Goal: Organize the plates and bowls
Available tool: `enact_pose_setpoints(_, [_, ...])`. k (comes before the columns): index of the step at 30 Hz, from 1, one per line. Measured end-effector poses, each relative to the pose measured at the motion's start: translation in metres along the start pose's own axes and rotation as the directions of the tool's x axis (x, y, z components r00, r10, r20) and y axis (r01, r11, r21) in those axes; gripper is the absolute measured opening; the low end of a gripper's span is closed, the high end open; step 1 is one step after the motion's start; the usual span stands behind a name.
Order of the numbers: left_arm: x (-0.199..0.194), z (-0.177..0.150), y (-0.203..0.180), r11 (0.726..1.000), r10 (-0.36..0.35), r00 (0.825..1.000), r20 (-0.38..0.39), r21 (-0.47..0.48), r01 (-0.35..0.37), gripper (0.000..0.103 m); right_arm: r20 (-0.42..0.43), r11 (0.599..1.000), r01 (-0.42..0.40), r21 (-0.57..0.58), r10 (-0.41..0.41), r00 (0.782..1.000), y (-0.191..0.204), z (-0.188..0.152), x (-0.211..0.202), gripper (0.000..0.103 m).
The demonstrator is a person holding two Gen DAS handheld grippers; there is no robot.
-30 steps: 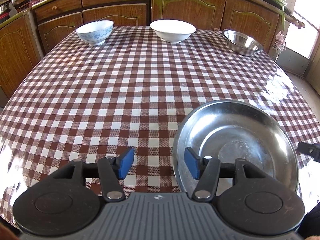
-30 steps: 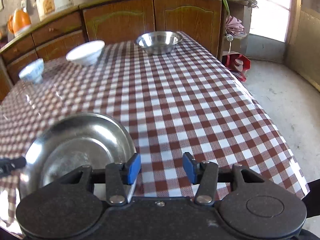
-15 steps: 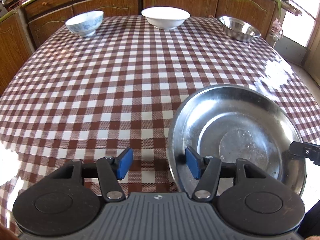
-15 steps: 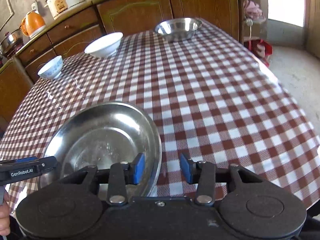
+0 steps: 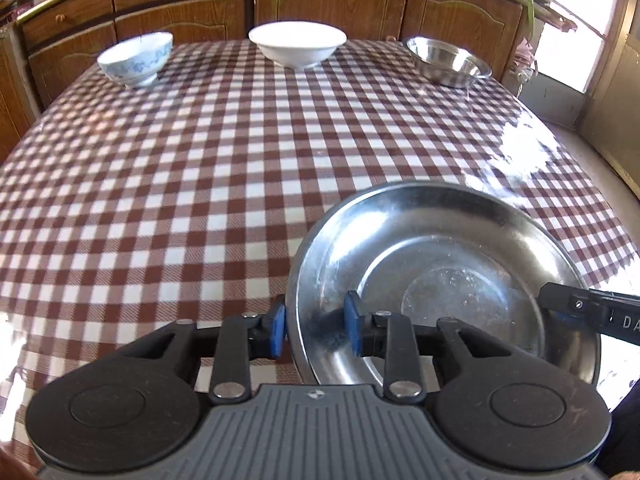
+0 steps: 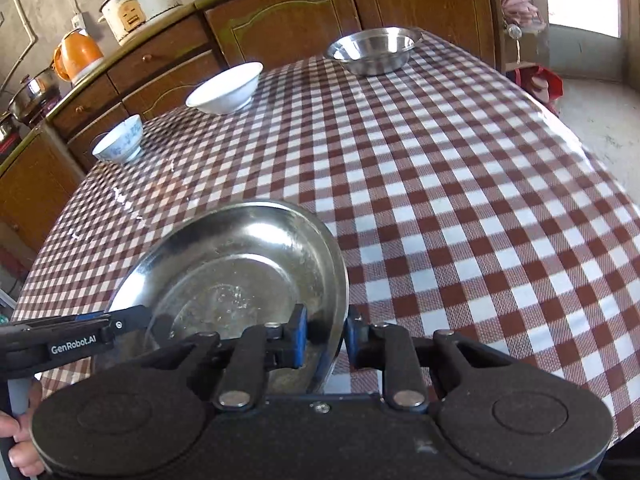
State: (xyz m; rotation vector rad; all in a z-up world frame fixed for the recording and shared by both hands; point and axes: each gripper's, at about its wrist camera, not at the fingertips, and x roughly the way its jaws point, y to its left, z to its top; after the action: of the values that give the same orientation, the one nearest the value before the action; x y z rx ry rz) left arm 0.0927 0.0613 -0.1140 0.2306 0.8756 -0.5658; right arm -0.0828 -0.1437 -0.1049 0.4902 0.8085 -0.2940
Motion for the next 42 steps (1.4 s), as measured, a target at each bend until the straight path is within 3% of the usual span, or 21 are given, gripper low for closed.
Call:
enact_pose_setpoints(16, [-0.037,0.034,0.022,0.998,0.054,0.992,0.116,-0.035,-0.050,0.030,0.115,0.995,-0.023,-0.094,0.034,0.993,0.046,0.045,-0.023,0.026])
enact_pose_setpoints(42, [-0.023,0.071,0.063,0.990,0.129,0.983,0.132,-0.081,-0.119,0.029,0.123,0.986,-0.066,-0.154,0.086,0.989,0.095,0.087,0.017,0.026])
